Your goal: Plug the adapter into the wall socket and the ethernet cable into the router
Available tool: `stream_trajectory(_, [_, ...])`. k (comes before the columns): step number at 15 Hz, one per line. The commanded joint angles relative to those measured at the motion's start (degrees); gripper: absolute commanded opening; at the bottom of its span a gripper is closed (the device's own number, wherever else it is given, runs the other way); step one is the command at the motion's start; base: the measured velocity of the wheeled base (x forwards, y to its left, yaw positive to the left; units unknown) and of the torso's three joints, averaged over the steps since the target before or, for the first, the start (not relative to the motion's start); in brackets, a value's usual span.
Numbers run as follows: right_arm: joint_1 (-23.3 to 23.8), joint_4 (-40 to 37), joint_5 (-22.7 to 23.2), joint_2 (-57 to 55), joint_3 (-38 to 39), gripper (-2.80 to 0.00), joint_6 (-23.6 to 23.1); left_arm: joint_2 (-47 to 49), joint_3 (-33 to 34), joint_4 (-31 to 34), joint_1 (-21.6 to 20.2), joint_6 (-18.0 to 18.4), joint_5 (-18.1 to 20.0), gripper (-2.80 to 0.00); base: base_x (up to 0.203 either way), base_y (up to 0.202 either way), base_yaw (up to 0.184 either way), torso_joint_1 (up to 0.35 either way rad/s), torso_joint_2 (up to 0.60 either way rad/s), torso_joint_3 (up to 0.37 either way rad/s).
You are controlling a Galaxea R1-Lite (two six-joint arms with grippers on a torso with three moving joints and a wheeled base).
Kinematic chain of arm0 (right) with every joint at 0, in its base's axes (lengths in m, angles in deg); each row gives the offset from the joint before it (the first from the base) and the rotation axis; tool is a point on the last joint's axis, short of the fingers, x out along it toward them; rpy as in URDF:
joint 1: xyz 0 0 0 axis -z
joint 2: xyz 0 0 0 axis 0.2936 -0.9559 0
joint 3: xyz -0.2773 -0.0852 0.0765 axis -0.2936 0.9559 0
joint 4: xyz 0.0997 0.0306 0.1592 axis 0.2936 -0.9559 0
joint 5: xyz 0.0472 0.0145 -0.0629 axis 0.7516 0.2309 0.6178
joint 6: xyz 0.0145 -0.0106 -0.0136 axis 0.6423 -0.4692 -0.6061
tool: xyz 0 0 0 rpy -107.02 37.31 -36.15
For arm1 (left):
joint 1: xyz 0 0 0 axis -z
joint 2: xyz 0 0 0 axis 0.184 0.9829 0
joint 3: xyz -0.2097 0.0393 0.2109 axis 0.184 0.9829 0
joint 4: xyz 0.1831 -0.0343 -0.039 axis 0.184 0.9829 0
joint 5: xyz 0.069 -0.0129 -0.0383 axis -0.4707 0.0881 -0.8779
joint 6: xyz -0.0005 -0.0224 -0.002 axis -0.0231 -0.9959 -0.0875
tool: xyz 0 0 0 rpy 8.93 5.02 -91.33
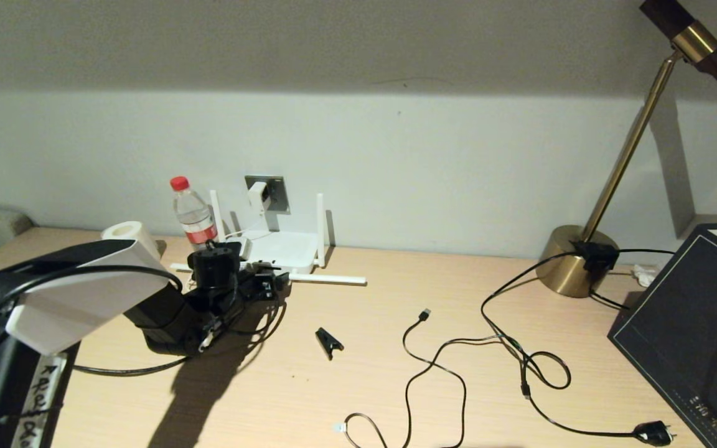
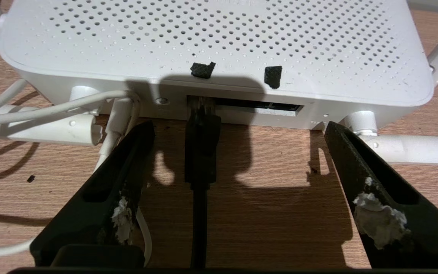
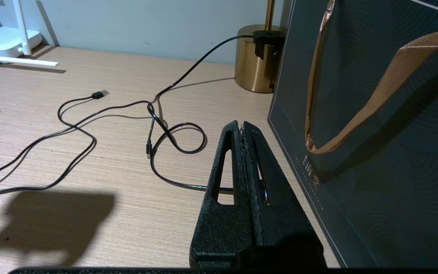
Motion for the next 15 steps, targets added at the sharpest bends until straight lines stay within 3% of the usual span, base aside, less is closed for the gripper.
stream_trajectory(1, [0.0, 0.0, 0.0, -0.1, 2.0, -2.8, 0.0, -0.9, 2.7, -2.4, 0.7, 0.0, 0.0, 0.0, 0.0, 0.0, 0.0, 0.0, 0.0, 0.0])
stream_trajectory(7, [0.0, 0.0, 0.0, -0.1, 2.0, -2.8, 0.0, -9.9, 12.0, -7.1, 5.1, 0.0, -1.5, 0.0, 0.0, 0.0, 0.0, 0.0, 0.0, 0.0])
stream_trajectory(12, [0.0, 0.0, 0.0, -0.1, 2.0, -2.8, 0.0, -27.7, 20.1, -6.4, 10.4, 0.4, -5.9, 0.0, 0.0, 0.0, 0.0, 0.0, 0.0, 0.0])
stream_trajectory(15, [0.0, 0.0, 0.0, -0.1, 2.0, -2.8, 0.0, -39.0, 21.4, -4.1, 12.8, 0.8, -7.5, 0.0, 0.0, 0.0, 0.0, 0.0, 0.0, 0.0])
